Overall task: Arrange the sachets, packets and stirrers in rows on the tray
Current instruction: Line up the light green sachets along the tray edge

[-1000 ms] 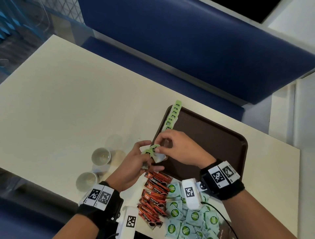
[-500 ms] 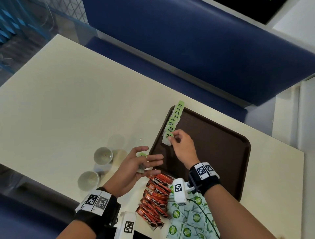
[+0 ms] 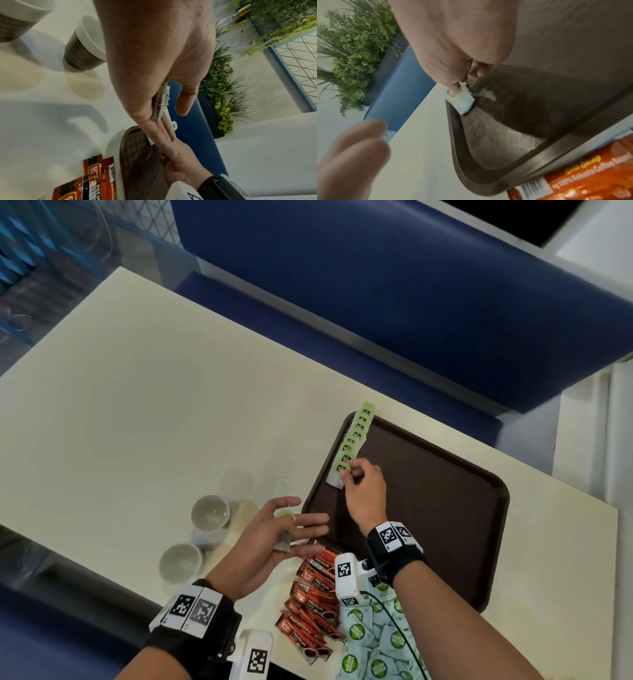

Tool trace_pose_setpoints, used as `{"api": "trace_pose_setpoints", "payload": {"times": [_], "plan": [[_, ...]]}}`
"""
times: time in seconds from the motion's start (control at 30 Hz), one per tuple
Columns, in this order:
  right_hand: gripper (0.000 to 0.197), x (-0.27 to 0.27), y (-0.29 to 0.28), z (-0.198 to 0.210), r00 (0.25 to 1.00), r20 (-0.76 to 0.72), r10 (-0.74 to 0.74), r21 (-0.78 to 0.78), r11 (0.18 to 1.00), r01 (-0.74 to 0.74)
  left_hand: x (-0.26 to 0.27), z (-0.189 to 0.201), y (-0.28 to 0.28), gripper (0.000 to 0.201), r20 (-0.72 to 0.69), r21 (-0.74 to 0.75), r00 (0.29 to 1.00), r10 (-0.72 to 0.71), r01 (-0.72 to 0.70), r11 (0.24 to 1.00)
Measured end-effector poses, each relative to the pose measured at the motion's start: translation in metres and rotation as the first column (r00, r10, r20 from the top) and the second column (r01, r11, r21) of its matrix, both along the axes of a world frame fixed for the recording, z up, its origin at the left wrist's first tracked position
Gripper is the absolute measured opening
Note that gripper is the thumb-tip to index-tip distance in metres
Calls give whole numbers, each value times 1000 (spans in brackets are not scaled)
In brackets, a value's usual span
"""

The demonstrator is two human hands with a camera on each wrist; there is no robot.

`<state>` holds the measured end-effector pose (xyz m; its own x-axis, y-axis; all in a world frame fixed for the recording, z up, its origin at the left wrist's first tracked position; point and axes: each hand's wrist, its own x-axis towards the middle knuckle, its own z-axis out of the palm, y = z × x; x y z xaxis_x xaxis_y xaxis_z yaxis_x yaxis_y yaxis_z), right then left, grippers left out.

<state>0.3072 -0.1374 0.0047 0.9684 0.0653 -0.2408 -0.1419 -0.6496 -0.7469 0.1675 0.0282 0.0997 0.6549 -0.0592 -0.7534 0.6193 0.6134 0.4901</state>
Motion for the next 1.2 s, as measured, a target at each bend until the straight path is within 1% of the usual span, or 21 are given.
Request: {"api": "trace_pose_setpoints", "payload": {"times": [0.17, 0.3, 0.4, 0.5, 0.57, 0.6, 0.67, 0.73, 0.8, 0.9, 0.97, 1.03, 1.1, 1.13, 1.2], "plan": [[15, 1, 0, -3, 1000, -22, 7, 28, 1000, -6, 0, -2, -1, 51, 0, -1, 1000, -4, 4, 1000], [24, -3, -1, 4, 999, -44, -27, 78, 996, 31, 0, 0, -2, 51, 2, -22, 1000, 21, -21, 1000], [29, -6, -2, 13, 996, -31, -85, 100, 991, 87, 2, 2, -3, 43, 10, -47, 999, 53, -52, 998], [26, -13, -1, 33, 995, -26, -100, 141, 985, 102, 7, 6, -4, 58, -8, -76, 996, 86, -86, 993], [18, -21, 0, 55, 999, -46, -8, 212, 977, 17, 9, 7, -5, 65, -19, -107, 995, 103, -104, 989], [14, -26, 0, 67, 995, -66, 78, 256, 965, -58, 10, 8, -5, 68, -24, -123, 994, 109, -111, 986], [12, -35, 0, 89, 953, -115, 279, 311, 922, -233, 11, 9, -6, 73, -32, -126, 993, 116, -119, 985], [15, -42, -1, 102, 893, -142, 427, 270, 885, -380, 13, 8, -8, 79, -22, -112, 994, 106, -107, 988], [19, -46, -3, 107, 851, -156, 502, 178, 862, -475, 16, 10, -11, 79, -6, -89, 996, 91, -91, 992], [25, -47, -6, 111, 813, -183, 553, 89, 833, -546, 19, 10, -14, 71, 8, -80, 997, 71, -70, 994], [21, -46, -9, 115, 786, -209, 581, 92, 812, -576, 19, 8, -15, 70, 20, -71, 998, 51, -50, 996], [13, -42, -12, 118, 770, -223, 598, 122, 800, -587, 17, 5, -16, 71, 34, -85, 999, 27, -24, 996], [8, -37, -17, 120, 785, -235, 574, 179, 819, -545, 14, -2, -19, 69, 23, -53, 1000, 3, -2, 999], [7, -34, -20, 119, 807, -228, 545, 182, 838, -515, 13, -5, -19, 66, 8, -1, 1000, -6, 6, 1000], [7, -27, -23, 113, 873, -175, 455, 99, 890, -445, 10, -12, -19, 58, -32, 156, 999, -27, 32, 987]]}}
